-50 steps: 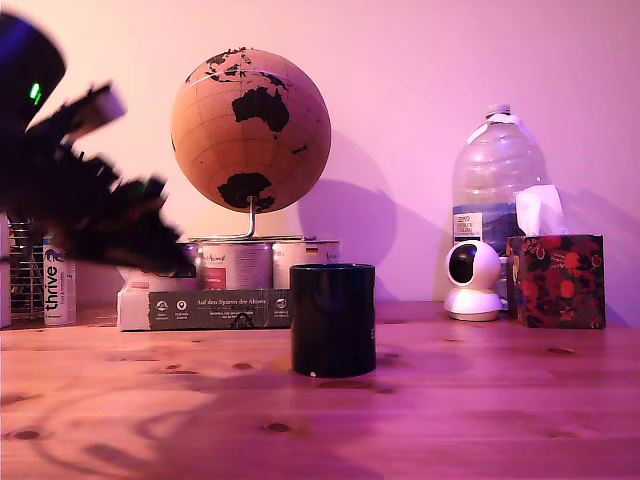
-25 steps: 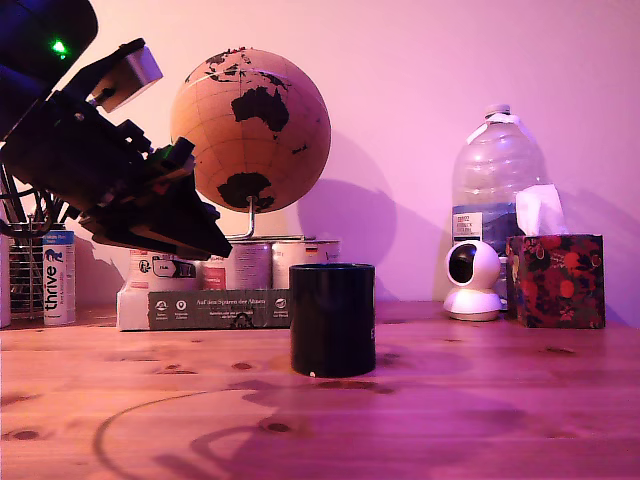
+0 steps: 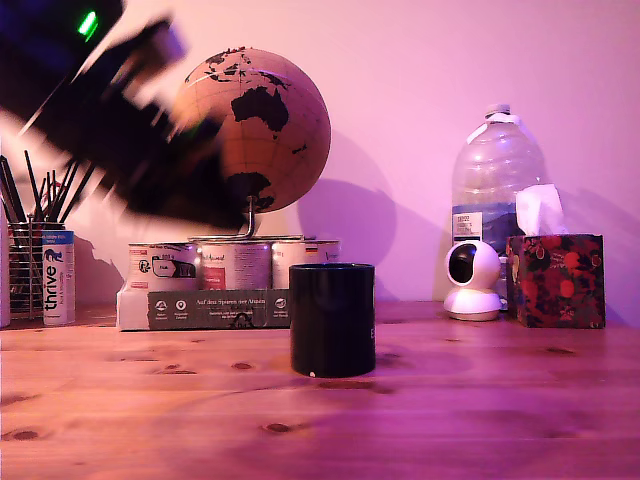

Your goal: Pick up the coffee capsules from the table one by one and drop them inside the nearest coffee cup

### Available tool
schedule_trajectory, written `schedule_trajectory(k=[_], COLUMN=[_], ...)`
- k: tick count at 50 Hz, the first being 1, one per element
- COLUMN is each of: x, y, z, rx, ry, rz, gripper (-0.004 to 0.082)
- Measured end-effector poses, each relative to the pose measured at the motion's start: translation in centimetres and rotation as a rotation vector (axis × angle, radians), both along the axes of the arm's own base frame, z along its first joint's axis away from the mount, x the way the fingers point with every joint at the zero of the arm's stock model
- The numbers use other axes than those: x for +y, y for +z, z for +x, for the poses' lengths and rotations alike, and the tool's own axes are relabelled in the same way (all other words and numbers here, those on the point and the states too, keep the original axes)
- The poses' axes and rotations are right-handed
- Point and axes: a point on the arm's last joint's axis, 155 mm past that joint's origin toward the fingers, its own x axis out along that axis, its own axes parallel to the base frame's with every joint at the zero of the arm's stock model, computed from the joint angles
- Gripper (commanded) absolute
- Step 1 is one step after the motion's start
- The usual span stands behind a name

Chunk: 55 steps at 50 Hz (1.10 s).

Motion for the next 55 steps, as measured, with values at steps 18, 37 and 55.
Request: schedule_trajectory(k=[18, 37, 55], x=[-1.9, -4.4, -6.8], y=[-0.2, 0.1, -3.1], z=[2.4, 5.4, 5.7], rx=[0.032, 0.078, 0.182], ry=[-0.004, -0.025, -0.06], rz=[0.072, 0.123, 0.2], gripper=[0.0233, 0.0233, 0.0233])
